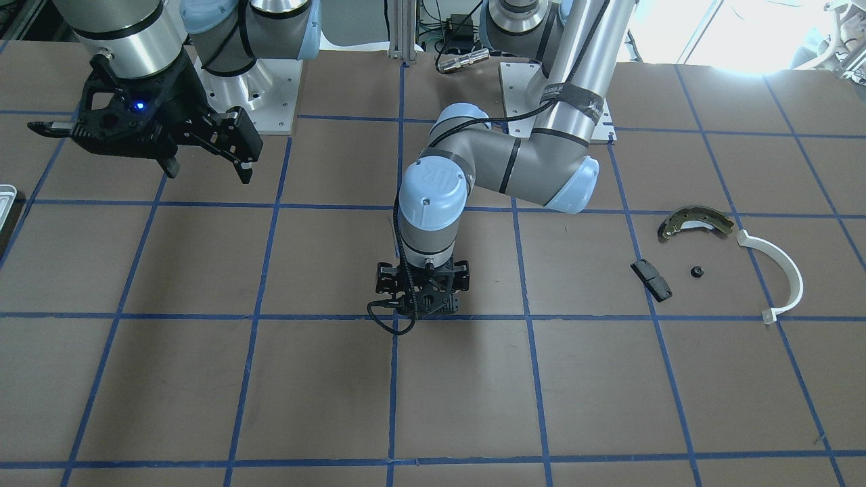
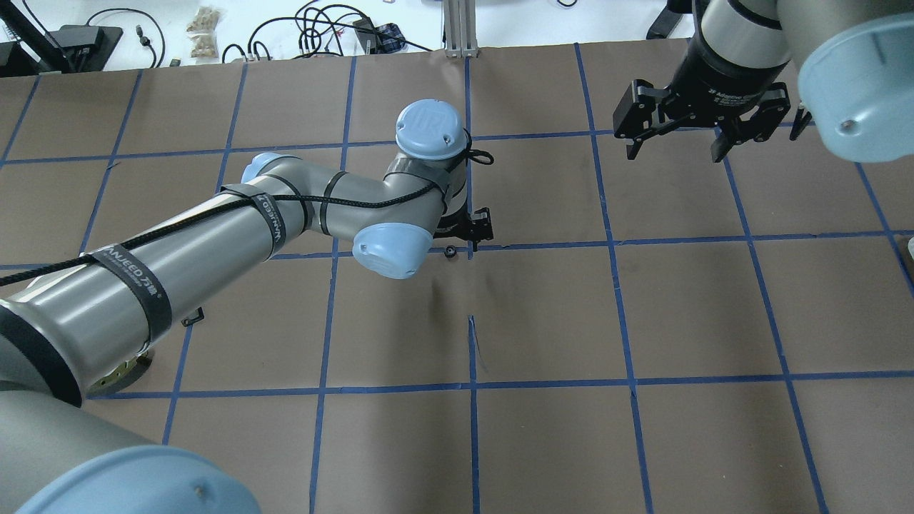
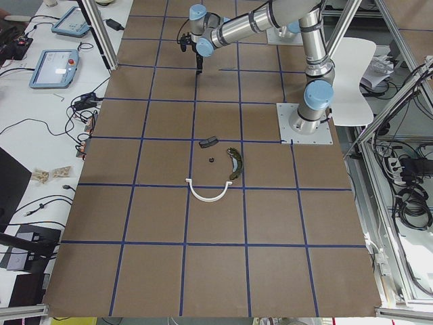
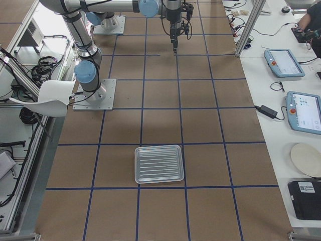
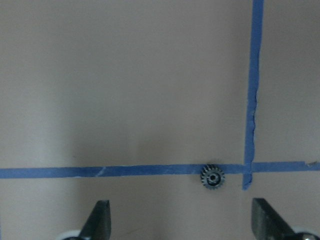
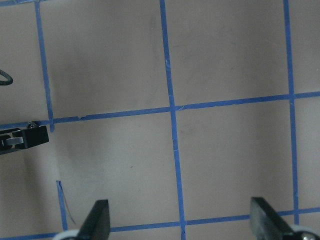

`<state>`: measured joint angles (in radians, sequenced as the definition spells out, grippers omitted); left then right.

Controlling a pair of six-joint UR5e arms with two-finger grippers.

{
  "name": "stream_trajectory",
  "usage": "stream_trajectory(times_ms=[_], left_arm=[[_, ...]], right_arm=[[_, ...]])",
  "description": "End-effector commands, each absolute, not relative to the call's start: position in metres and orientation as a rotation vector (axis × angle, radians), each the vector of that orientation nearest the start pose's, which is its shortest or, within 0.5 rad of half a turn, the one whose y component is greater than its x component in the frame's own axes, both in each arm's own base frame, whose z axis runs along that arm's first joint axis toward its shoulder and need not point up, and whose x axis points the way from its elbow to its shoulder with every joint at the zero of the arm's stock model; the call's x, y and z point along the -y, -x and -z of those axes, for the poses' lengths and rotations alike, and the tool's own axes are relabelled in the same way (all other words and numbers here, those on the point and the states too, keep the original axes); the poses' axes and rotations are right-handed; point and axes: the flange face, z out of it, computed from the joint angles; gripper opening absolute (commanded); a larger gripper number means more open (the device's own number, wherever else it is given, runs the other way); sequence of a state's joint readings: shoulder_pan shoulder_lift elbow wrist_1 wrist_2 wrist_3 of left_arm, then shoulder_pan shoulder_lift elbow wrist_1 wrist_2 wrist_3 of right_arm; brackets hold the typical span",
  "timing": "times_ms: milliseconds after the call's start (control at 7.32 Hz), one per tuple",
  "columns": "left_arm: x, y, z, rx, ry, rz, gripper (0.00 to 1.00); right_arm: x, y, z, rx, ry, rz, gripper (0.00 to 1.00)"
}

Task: Place bearing gear from tray to pile

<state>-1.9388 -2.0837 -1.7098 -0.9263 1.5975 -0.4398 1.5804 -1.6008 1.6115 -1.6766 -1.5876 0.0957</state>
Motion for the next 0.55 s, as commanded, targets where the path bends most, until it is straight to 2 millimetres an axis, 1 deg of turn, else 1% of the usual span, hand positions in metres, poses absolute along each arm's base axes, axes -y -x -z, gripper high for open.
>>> stream_trajectory(times_ms=[0,410], left_arm=[[0.5334,0.3482,-0.175,-3.091,0.146,0.001,0.96],[0.5405,0.3511,-0.1764,-3.106,0.146,0.048,0.83]], right_arm=[[0.4849,-0.1346,-0.4964,-3.161,-0.124,0.18,1.0],[0.485,-0.1346,-0.4966,-3.16,-0.127,0.182,1.0]])
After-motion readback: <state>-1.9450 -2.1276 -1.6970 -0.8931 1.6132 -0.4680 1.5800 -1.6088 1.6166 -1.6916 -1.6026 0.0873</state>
